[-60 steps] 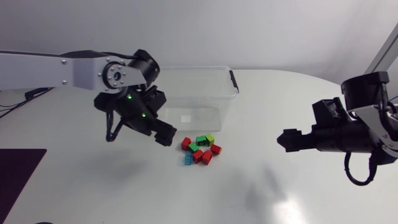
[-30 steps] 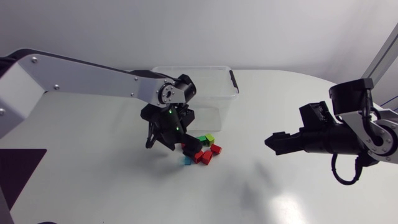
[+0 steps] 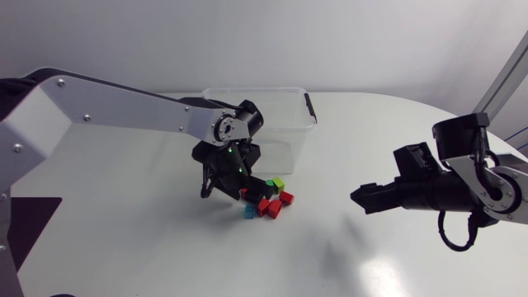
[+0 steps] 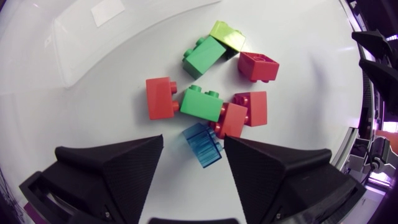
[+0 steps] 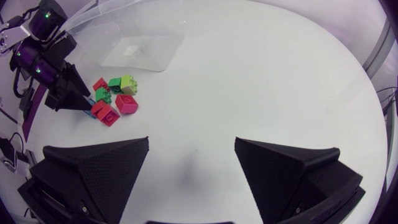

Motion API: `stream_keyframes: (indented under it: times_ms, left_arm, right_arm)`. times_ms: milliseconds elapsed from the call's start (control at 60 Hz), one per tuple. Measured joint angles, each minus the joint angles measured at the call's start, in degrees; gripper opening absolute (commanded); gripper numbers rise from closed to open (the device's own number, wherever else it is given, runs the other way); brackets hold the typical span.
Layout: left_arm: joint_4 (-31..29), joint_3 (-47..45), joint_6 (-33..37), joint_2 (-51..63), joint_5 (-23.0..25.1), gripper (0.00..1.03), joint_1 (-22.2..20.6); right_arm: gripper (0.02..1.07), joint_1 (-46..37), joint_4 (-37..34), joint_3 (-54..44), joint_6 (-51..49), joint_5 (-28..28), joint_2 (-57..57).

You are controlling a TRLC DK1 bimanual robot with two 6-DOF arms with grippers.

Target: Place the duplo bricks in the container

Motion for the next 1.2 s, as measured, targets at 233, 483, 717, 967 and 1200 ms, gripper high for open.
stream_keyframes:
  times_ms: [233,483,717,967,1200]
  left_arm:
    - [0.13,0.02,-0.37,0.04,-0.02,0.6,-0.07]
    - [1.46,-2.71,-0.35,-0.13,-1.31,0.6,1.95]
    - [1.53,-5.64,-0.33,-0.22,-1.53,0.6,2.82]
    - [5.27,-7.41,-0.07,-0.96,-2.56,0.29,1.09]
    - [4.42,-11.17,2.97,-8.63,-2.56,0.27,1.18]
  right_arm:
    - [1.02,0.0,0.09,-0.22,-0.39,0.0,-0.02]
    - [1.02,1.46,0.11,-0.22,-0.39,0.02,-0.02]
    - [1.02,3.65,0.28,-0.22,-0.39,1.42,0.0]
    - [1.02,8.81,2.01,0.55,-3.74,4.63,2.47]
    - [1.02,15.87,1.99,3.93,-9.11,5.18,12.5]
